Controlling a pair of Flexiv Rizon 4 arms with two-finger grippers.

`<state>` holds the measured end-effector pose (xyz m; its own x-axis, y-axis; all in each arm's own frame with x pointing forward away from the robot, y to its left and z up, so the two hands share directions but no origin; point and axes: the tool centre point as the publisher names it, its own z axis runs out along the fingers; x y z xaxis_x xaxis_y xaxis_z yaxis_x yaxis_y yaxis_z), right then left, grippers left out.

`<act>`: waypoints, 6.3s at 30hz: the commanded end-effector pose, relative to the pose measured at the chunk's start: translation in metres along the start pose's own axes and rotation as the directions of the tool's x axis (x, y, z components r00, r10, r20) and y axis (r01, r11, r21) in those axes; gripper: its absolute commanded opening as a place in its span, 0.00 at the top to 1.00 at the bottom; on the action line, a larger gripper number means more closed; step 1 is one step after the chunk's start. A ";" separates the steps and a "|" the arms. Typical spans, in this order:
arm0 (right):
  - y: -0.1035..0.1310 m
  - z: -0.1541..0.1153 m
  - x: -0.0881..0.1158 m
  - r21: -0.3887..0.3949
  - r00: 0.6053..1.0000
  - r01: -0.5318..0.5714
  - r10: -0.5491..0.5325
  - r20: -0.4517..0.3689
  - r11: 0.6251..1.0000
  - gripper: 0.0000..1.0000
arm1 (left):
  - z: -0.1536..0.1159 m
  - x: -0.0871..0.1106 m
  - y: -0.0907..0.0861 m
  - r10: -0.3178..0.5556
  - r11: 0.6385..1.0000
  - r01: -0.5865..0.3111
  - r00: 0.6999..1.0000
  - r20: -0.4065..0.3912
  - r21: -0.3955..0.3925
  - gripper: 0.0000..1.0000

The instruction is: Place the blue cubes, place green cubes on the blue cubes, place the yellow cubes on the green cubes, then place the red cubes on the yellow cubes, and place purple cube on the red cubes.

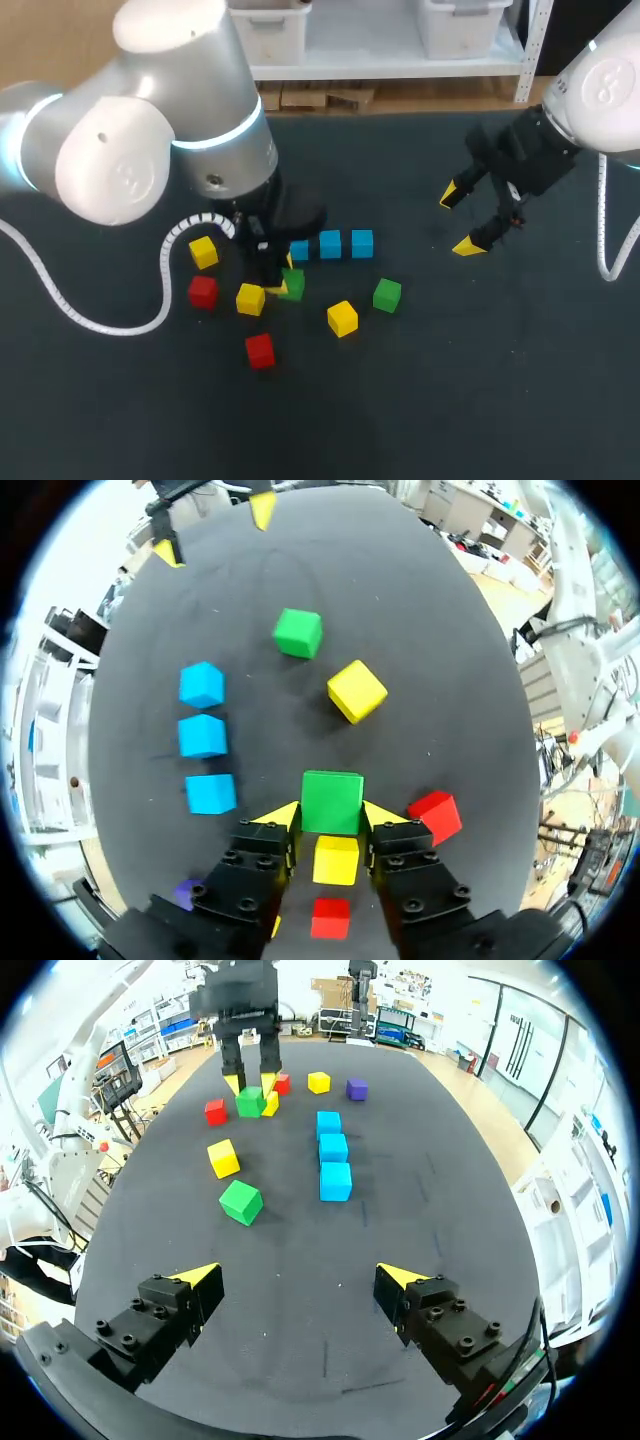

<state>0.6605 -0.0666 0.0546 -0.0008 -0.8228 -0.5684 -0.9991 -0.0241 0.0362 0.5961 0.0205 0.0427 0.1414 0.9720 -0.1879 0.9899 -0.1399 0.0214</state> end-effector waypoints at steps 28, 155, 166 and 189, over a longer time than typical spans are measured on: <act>-0.001 0.000 0.000 -0.001 1.000 0.001 -0.001 0.002 1.000 0.00 | 0.007 -0.023 0.092 -0.110 0.991 0.111 0.994 0.017 -0.073 1.00; -0.001 0.000 0.000 -0.001 1.000 0.001 -0.001 0.002 1.000 0.00 | 0.018 -0.014 0.104 -0.137 0.990 0.137 0.991 0.007 -0.035 0.63; -0.001 0.000 0.000 -0.001 1.000 0.001 -0.001 0.002 1.000 0.00 | 0.018 -0.012 0.100 -0.142 0.989 0.142 0.990 0.006 -0.028 0.30; -0.001 0.000 0.000 -0.001 1.000 0.001 -0.001 0.002 1.000 0.00 | -0.042 0.007 0.058 -0.062 0.994 0.068 0.996 0.066 -0.081 0.00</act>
<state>0.6605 -0.0666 0.0546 -0.0008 -0.8228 -0.5684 -0.9991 -0.0241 0.0363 0.6674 0.0169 0.0811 0.0722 0.9705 -0.2300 0.9964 -0.0598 0.0608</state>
